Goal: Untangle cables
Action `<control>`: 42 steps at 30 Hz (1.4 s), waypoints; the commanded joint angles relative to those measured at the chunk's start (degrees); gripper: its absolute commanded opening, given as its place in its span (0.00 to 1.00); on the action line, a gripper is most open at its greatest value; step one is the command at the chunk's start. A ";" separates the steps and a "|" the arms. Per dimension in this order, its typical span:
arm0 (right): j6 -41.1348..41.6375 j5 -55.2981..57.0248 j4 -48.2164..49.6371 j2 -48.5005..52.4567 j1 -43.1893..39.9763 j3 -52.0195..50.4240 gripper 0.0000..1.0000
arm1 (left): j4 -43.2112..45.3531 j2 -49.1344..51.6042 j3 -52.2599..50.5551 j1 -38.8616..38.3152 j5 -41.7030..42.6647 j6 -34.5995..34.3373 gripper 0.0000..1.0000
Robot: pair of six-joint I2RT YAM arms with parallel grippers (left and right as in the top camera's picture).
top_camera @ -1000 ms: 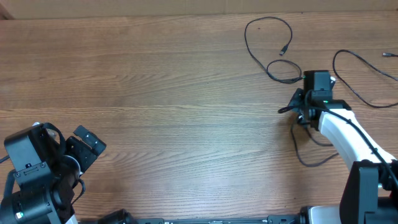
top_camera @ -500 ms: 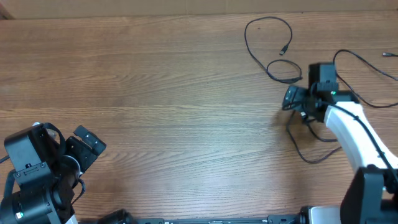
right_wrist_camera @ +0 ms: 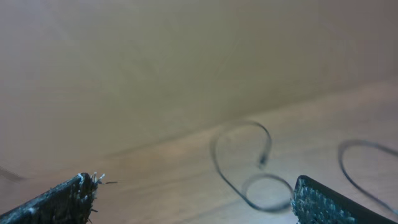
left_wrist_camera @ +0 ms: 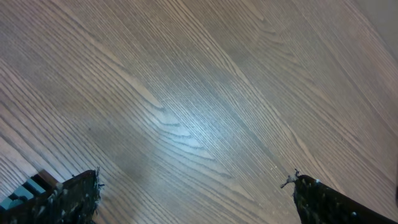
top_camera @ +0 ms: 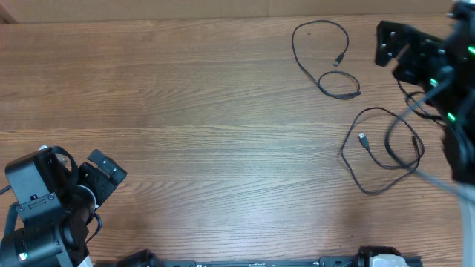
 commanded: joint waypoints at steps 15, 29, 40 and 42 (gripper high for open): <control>0.11 -3.45 -16.28 -17.29 0.31 0.31 1.00 | 0.07 -0.09 0.63 0.31 -0.76 0.87 1.00; -0.46 -3.02 -42.86 -26.01 0.31 0.31 1.00 | 0.07 -0.09 0.63 0.31 -0.74 0.87 1.00; -0.46 -3.04 -43.06 -26.01 0.31 0.28 1.00 | 0.07 -0.09 0.63 0.31 -0.74 0.87 0.99; -0.46 -3.04 -43.06 -26.01 0.31 0.28 1.00 | 0.07 -0.09 0.63 0.31 -0.74 0.87 0.99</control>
